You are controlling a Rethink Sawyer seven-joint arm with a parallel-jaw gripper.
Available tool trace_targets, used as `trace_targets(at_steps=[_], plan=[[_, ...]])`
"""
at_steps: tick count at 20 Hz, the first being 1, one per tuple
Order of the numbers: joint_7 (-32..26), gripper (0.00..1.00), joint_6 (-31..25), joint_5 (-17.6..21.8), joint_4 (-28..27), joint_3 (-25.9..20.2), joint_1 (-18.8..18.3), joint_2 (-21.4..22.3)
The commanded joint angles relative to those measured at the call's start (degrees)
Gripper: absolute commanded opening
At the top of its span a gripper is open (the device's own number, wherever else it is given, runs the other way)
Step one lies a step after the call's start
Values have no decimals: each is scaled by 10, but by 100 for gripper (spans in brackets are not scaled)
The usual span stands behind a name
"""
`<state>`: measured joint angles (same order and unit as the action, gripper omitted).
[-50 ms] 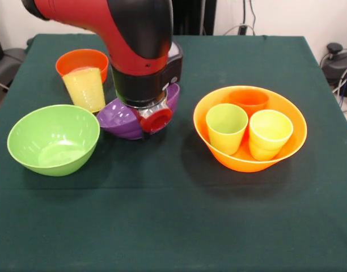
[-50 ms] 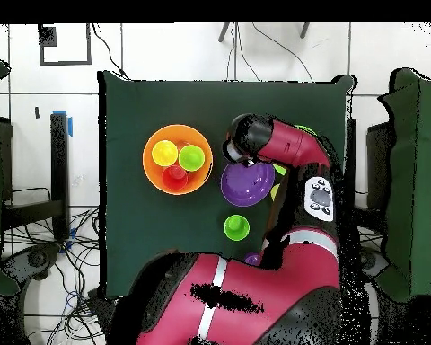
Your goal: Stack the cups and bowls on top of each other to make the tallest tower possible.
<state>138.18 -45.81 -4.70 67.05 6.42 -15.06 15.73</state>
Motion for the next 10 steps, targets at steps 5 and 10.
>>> trace_targets(at_steps=[5,10], plan=[[-67,0,-81,26,43,-60,7,31],[-67,0,-94,26,42,-61,7,36]])
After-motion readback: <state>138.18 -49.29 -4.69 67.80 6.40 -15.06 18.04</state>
